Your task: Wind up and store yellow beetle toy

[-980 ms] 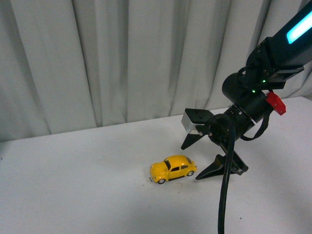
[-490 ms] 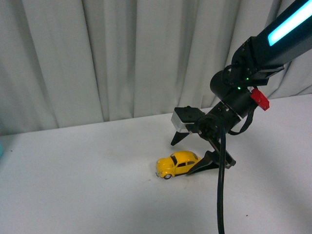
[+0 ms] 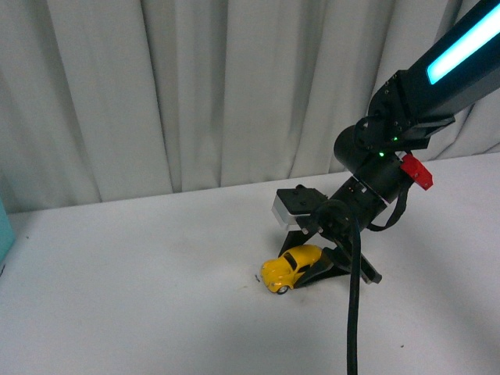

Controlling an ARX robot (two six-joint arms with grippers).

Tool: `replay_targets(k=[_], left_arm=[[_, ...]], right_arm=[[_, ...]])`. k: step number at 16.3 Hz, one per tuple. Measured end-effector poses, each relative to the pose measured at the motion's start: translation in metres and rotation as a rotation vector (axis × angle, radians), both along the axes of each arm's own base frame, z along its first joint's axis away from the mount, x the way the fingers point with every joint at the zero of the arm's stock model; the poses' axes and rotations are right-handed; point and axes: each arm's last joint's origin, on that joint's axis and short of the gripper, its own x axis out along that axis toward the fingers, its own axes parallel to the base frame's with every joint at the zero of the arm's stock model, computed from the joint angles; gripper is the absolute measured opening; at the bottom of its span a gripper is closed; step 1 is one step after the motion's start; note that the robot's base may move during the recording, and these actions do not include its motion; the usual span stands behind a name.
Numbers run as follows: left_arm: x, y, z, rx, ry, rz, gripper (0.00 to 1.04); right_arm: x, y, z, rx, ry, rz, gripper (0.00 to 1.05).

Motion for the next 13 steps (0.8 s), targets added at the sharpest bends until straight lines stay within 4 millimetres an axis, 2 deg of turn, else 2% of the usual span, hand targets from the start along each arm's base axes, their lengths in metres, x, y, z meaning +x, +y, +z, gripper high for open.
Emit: replay_targets(k=[1, 2, 7, 13], left_arm=[[0.000, 0.000, 0.000, 0.000, 0.000, 0.000, 0.98], [0.000, 0.000, 0.000, 0.000, 0.000, 0.000, 0.98], [0.000, 0.000, 0.000, 0.000, 0.000, 0.000, 0.98], [0.000, 0.000, 0.000, 0.000, 0.000, 0.000, 0.98]], right_arm=[[-0.001, 0.000, 0.000, 0.000, -0.001, -0.001, 0.44], [-0.001, -0.001, 0.001, -0.003, -0.005, -0.001, 0.42], [0.001, -0.010, 0.002, -0.008, -0.015, -0.022, 0.42], [-0.002, -0.032, -0.008, 0.032, -0.049, -0.073, 0.42]])
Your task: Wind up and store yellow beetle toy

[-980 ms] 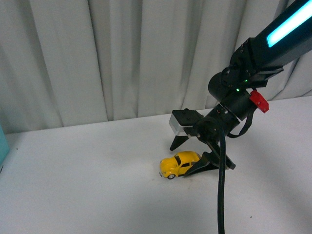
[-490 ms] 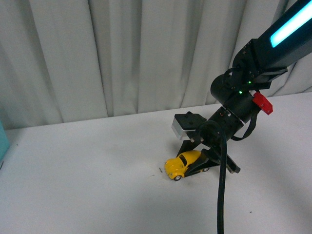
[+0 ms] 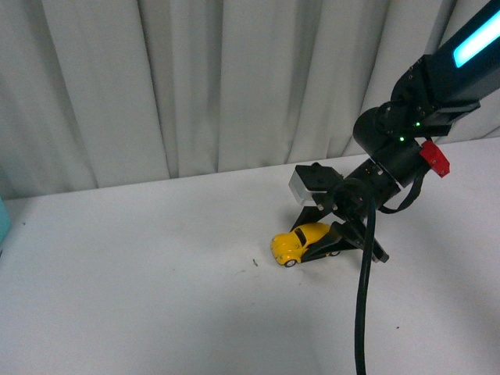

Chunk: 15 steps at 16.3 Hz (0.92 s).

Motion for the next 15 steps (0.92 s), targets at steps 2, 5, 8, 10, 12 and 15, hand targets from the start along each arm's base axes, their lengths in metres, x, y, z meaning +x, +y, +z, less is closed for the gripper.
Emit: replay_targets(k=[2, 5, 8, 10, 12, 15], left_arm=[[0.000, 0.000, 0.000, 0.000, 0.001, 0.000, 0.98], [0.000, 0.000, 0.000, 0.000, 0.000, 0.000, 0.98], [0.000, 0.000, 0.000, 0.000, 0.000, 0.000, 0.98], [0.000, 0.000, 0.000, 0.000, 0.000, 0.000, 0.98], [0.000, 0.000, 0.000, 0.000, 0.000, 0.000, 0.98], [0.000, 0.000, 0.000, 0.000, 0.000, 0.000, 0.98]], right_arm=[[-0.004, -0.006, -0.003, 0.014, -0.006, -0.016, 0.42], [-0.014, -0.020, -0.005, 0.026, -0.018, -0.050, 0.42], [-0.031, -0.036, -0.010, 0.040, -0.004, -0.098, 0.42], [-0.044, -0.050, -0.010, 0.042, 0.003, -0.138, 0.42], [-0.062, -0.064, -0.013, 0.048, 0.018, -0.184, 0.42], [-0.086, -0.081, -0.015, 0.059, 0.025, -0.249, 0.42]])
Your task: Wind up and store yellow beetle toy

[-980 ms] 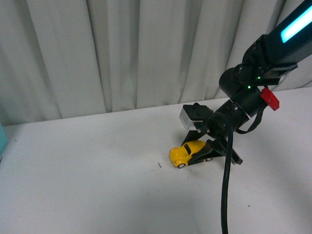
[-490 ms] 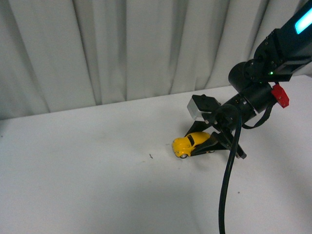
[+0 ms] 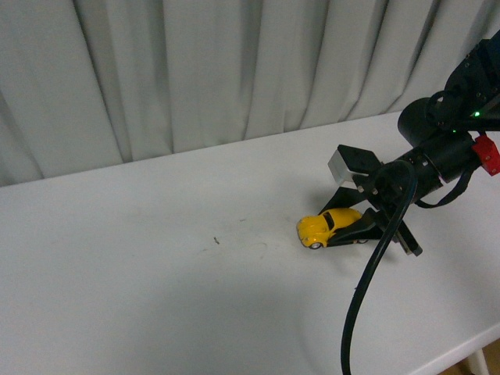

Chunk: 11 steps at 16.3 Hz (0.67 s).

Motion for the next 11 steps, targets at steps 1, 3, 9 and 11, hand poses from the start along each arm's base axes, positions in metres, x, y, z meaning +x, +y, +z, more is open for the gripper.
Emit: replay_targets(k=[1, 3, 9, 11], left_arm=[[0.000, 0.000, 0.000, 0.000, 0.000, 0.000, 0.98], [0.000, 0.000, 0.000, 0.000, 0.000, 0.000, 0.98], [0.000, 0.000, 0.000, 0.000, 0.000, 0.000, 0.98], [0.000, 0.000, 0.000, 0.000, 0.000, 0.000, 0.98]], right_arm=[[-0.007, -0.005, -0.001, 0.003, 0.005, -0.019, 0.42], [-0.025, -0.015, -0.002, 0.010, 0.022, -0.066, 0.42], [-0.029, -0.025, 0.005, -0.044, -0.008, -0.107, 0.98], [-0.028, -0.025, 0.005, -0.045, -0.012, -0.115, 0.98]])
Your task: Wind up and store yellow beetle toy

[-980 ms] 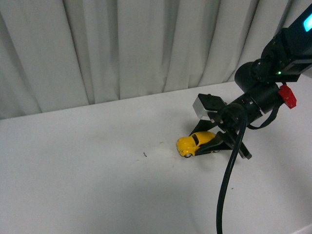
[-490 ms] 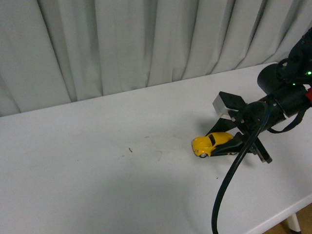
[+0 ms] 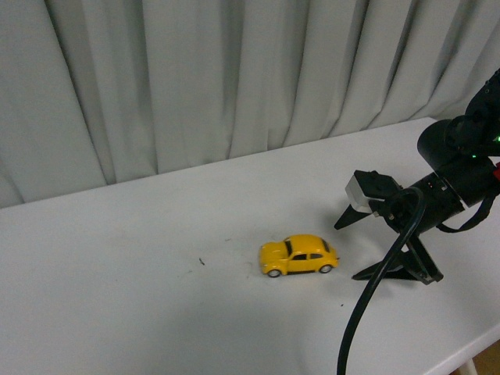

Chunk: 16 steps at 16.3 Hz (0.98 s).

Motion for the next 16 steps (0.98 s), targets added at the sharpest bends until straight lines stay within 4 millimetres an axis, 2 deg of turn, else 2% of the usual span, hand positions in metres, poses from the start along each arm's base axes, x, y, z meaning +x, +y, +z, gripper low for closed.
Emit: replay_targets(k=[11, 14, 16], left_arm=[[0.000, 0.000, 0.000, 0.000, 0.000, 0.000, 0.98], [0.000, 0.000, 0.000, 0.000, 0.000, 0.000, 0.98], [0.000, 0.000, 0.000, 0.000, 0.000, -0.001, 0.98]], right_arm=[[0.004, -0.002, 0.001, -0.009, -0.025, -0.028, 0.98], [0.007, -0.001, 0.005, -0.028, -0.040, -0.028, 0.98], [0.014, 0.000, 0.019, -0.050, -0.097, -0.033, 0.98]])
